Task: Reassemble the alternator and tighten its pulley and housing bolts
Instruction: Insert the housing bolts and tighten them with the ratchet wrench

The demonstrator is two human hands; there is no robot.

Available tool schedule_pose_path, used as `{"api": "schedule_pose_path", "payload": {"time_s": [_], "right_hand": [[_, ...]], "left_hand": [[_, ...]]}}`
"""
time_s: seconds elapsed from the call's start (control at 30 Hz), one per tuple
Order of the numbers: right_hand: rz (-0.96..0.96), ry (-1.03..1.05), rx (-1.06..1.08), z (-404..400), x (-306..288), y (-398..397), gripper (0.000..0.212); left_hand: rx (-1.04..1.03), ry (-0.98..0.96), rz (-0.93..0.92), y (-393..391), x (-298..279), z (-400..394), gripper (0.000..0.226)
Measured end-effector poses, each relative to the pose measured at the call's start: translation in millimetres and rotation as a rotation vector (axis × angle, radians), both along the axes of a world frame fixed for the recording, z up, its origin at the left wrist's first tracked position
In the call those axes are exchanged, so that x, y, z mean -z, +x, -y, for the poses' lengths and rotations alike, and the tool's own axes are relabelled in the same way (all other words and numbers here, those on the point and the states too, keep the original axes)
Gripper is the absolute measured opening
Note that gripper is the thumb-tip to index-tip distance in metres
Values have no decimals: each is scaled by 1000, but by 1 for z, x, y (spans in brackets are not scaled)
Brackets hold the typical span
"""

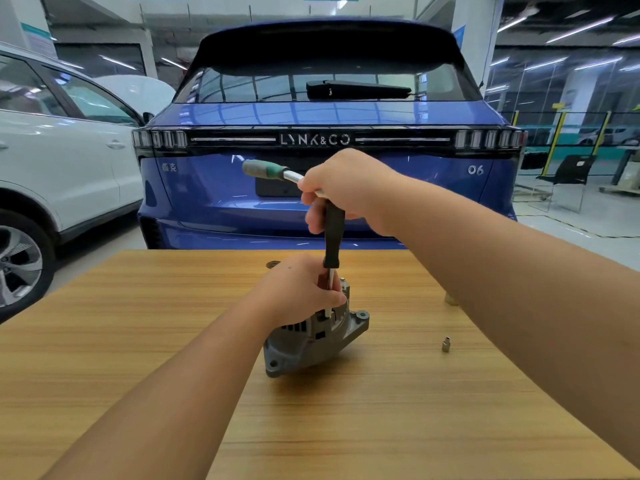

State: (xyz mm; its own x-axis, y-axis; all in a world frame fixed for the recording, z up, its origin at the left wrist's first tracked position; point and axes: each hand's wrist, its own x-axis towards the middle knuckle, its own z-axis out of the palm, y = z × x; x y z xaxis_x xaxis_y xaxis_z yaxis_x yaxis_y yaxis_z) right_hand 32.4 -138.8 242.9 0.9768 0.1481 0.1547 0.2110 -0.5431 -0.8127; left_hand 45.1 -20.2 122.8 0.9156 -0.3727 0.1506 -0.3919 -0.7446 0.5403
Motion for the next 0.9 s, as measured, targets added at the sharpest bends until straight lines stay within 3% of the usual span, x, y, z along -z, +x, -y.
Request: {"api": "schedule_pose_path", "payload": {"time_s": [0.1, 0.17, 0.3, 0.37, 0.43, 0.57, 0.67, 0.73, 0.9], "right_hand": [[-249, 498, -37, -1, 8, -5, 15], [-340, 685, -77, 1, 16, -4, 11], [-338, 1041, 27, 2, 32, 5, 9], [-204, 1122, 90, 2, 43, 6, 9], [87, 988, 142, 4, 57, 6, 14], [832, 351, 148, 10, 73, 6, 19], [1222, -79, 159, 13, 71, 10, 21], [1252, -269, 113, 10, 65, 8, 24], [938, -397, -118, 16, 55, -1, 47]], "left_hand": [[-12, -10, 13, 1, 2, -1, 14], [-18, -14, 15, 3, 3, -1, 14], [-25, 2, 13, 5, 3, 0, 12], [-25, 2, 1, 6, 2, 1, 11], [-29, 4, -8, 5, 1, 2, 11], [-15, 14, -7, 2, -1, 3, 8], [-2, 14, 6, 0, -1, 2, 13], [-3, 19, 15, 0, -1, 1, 15], [-24, 8, 26, -2, 0, 0, 13]]}}
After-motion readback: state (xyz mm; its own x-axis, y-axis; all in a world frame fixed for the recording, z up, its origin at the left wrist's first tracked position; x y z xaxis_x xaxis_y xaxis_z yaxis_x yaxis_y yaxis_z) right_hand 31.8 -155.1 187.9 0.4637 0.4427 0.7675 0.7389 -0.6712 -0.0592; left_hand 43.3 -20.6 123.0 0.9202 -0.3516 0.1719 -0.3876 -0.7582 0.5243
